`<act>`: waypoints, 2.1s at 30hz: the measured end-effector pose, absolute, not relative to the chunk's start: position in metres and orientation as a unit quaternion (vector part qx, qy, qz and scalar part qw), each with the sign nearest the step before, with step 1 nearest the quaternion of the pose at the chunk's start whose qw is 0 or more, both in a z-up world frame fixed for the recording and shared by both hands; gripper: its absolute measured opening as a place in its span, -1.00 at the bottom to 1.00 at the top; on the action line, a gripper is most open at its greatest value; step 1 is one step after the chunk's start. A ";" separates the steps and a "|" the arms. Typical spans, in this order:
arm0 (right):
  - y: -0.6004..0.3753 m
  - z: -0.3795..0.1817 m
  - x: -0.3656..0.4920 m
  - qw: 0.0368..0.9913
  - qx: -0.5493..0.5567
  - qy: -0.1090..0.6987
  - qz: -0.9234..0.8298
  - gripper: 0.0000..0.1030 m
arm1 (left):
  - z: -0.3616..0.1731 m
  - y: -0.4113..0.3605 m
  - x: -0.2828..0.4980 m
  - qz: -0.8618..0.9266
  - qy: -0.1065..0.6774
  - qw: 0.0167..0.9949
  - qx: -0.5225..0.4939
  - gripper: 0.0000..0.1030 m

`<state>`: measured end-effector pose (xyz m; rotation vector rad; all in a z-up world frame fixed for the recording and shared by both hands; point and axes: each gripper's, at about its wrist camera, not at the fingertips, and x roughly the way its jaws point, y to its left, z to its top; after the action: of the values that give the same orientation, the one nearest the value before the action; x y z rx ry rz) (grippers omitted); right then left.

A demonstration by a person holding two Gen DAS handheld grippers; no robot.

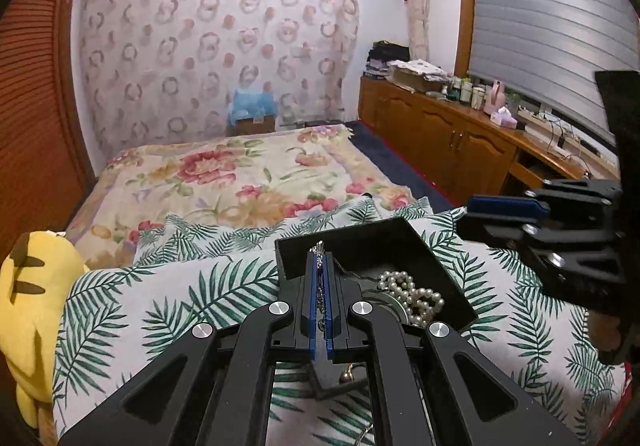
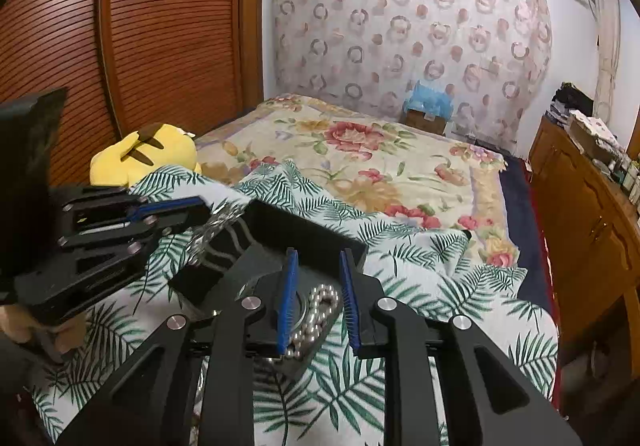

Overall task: Organize jewelry
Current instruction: 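Open the left tool to drop the silver chain into the box while the right withdraws, then grasp the silver bangle with the left tool while the right grasps the brown bead bracelet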

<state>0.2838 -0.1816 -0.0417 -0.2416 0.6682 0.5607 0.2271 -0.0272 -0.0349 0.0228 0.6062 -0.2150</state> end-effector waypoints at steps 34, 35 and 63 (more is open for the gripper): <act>-0.211 -0.129 0.176 0.845 -0.116 0.403 0.333 -0.54 | -0.059 -0.038 0.158 -0.148 0.326 0.933 0.036 -0.53; -0.211 -0.131 0.176 0.843 -0.118 0.405 0.333 -0.54 | -0.062 -0.039 0.156 -0.149 0.328 0.932 0.037 -0.50; -0.221 -0.141 0.188 0.858 -0.137 0.399 0.294 -0.62 | -0.098 -0.047 0.140 -0.165 0.383 0.907 0.053 0.22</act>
<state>0.1878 -0.2205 -0.1412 -0.2886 0.8371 0.6184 0.1398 -0.0466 -0.0982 0.1103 0.7902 -0.3411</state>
